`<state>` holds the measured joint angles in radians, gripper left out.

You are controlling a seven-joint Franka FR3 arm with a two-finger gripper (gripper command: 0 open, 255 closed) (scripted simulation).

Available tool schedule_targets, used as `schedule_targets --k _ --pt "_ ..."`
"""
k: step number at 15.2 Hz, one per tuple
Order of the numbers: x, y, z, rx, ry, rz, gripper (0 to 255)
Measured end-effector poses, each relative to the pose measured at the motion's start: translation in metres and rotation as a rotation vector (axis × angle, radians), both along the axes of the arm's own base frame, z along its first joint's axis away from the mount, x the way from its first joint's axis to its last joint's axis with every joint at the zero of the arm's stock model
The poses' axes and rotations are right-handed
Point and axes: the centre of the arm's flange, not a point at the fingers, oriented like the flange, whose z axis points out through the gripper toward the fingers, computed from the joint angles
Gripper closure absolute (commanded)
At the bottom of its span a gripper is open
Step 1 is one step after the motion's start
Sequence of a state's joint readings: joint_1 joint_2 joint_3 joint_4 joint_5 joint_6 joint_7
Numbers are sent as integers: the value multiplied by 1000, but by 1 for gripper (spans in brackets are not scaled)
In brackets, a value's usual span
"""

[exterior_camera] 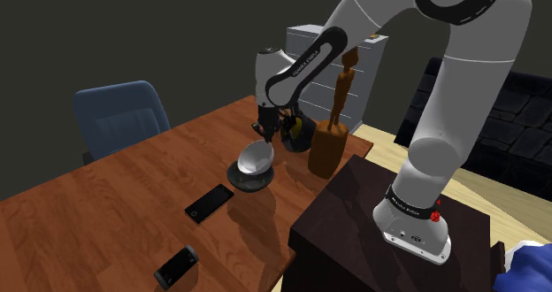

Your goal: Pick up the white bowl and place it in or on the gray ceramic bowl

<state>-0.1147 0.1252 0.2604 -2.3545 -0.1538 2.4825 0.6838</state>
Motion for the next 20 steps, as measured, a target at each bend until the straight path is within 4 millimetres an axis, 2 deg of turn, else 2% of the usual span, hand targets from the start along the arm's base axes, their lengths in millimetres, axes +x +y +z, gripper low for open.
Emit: schedule_targets --k 11,17,18,20 --pt "1 -1 -58 0 0 0 255" --pt "0 0 -63 0 -2 0 255" --pt "0 0 -63 0 -2 0 0" --pt "0 0 -64 0 -1 0 0"
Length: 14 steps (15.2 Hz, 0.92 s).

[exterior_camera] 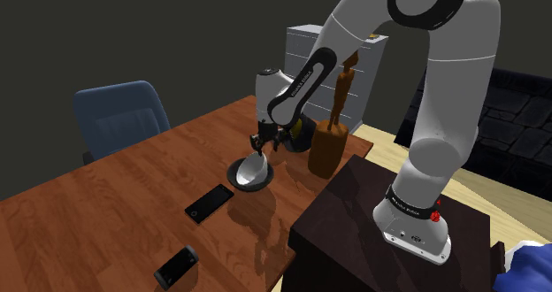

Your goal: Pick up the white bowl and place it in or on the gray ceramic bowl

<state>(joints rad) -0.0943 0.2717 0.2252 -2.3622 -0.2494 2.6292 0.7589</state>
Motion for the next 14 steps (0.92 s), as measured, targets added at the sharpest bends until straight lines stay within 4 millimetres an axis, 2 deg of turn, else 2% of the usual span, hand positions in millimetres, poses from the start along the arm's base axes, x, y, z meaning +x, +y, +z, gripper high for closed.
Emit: schedule_targets --k 4,9,14 --pt "0 0 0 0 0 0 0" --pt "0 3 46 0 -1 0 0" --pt "-1 3 50 0 0 0 0"
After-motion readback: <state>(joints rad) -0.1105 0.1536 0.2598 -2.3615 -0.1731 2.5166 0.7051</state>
